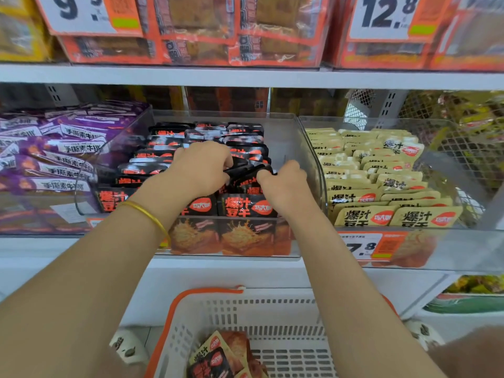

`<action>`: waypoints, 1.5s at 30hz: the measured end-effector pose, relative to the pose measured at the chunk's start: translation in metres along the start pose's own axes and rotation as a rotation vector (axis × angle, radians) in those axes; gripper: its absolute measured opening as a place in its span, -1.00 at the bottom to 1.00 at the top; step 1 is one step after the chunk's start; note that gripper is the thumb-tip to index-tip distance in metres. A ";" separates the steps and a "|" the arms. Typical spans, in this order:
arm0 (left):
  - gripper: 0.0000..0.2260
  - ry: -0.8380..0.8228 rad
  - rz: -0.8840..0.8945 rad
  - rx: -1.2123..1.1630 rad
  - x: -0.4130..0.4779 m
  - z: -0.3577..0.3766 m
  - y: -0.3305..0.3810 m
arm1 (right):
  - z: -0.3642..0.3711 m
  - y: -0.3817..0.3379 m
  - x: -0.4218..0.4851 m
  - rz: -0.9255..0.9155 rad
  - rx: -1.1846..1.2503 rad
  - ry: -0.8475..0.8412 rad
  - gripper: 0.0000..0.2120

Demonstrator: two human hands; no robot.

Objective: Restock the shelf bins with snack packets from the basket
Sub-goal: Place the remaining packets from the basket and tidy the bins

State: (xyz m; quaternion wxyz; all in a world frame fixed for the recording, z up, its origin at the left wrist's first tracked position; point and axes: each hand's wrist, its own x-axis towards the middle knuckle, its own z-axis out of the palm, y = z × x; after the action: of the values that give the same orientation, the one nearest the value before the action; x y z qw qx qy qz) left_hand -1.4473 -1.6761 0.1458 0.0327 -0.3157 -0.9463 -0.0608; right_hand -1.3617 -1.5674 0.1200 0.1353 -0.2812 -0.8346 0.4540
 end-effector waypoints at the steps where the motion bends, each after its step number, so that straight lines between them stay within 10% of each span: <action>1: -0.75 -0.034 0.002 -0.036 0.003 -0.003 0.000 | -0.001 -0.002 0.000 0.015 0.016 -0.019 -0.64; 11: -0.70 -0.123 0.076 -0.207 0.011 -0.005 0.000 | -0.014 -0.003 -0.004 0.073 0.151 -0.124 -0.87; 33: -0.86 0.020 0.137 -0.266 -0.008 0.005 -0.002 | -0.025 0.024 -0.013 -0.277 -0.203 -0.152 -0.46; 45: -0.73 0.197 0.250 -0.353 -0.013 0.011 0.003 | -0.019 0.023 -0.010 -0.251 -0.122 -0.063 -0.71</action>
State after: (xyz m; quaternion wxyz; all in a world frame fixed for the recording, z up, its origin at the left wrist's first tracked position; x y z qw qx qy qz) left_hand -1.4350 -1.6800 0.1336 0.0766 -0.4236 -0.8669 -0.2514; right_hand -1.3363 -1.5503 0.1117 0.1473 -0.1682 -0.8930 0.3905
